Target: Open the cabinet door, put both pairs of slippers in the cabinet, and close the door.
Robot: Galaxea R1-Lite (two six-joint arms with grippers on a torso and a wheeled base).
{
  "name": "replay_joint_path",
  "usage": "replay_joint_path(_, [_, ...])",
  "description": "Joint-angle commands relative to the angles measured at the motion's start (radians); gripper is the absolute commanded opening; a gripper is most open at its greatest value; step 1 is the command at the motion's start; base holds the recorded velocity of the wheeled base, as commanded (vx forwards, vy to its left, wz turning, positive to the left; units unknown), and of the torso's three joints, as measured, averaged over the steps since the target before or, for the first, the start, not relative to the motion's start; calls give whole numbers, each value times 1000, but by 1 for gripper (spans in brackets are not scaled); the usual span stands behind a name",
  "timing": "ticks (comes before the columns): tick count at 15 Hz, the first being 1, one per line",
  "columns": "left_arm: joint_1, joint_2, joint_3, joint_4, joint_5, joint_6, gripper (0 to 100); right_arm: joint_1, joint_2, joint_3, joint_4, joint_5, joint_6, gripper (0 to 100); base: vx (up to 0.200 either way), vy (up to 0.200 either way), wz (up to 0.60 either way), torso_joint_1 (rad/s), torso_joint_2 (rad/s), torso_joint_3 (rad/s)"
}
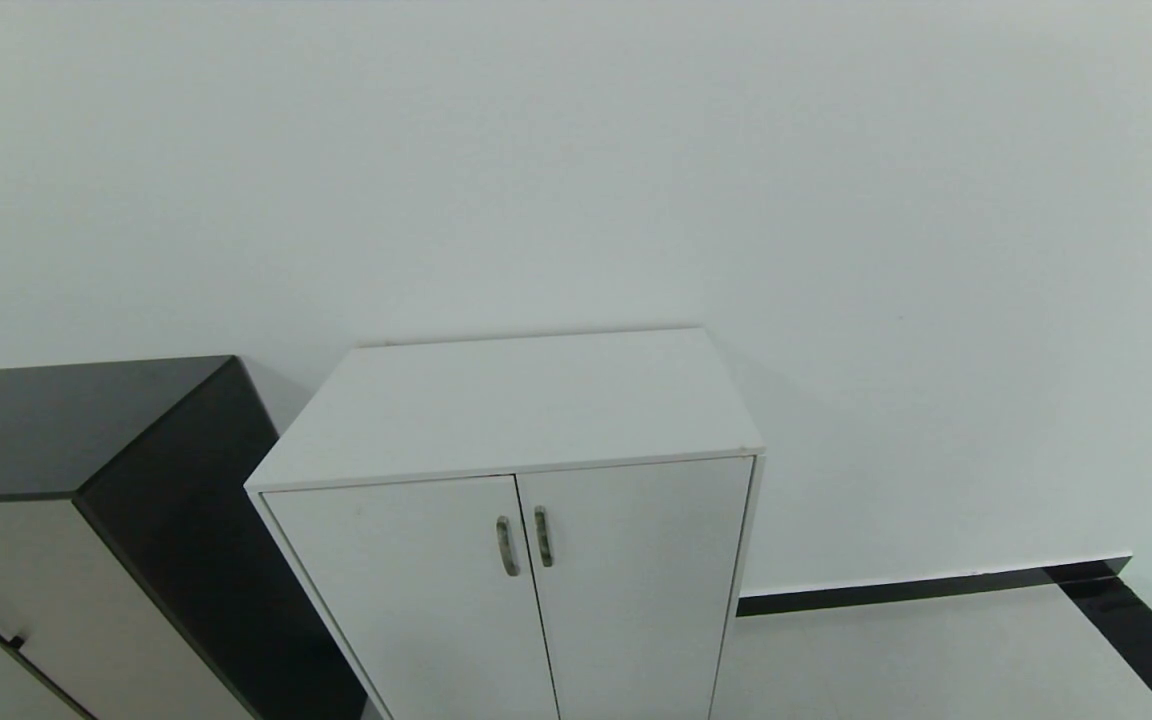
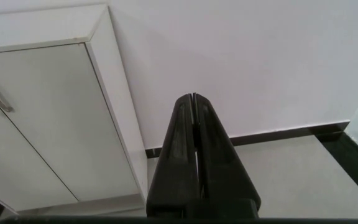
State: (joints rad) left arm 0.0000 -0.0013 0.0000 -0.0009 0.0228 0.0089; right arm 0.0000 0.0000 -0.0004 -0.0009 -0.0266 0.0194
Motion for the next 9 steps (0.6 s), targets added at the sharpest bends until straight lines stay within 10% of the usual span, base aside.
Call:
replay_joint_path(1, [0, 1, 0, -1, 0, 0, 0, 0, 0, 0, 1, 1, -1, 0, 0, 0, 0, 0, 0, 0])
replay_joint_path(9, [0, 1, 0, 1, 0, 0, 0, 0, 0, 0, 1, 1, -2, 0, 0, 0, 0, 0, 0, 0])
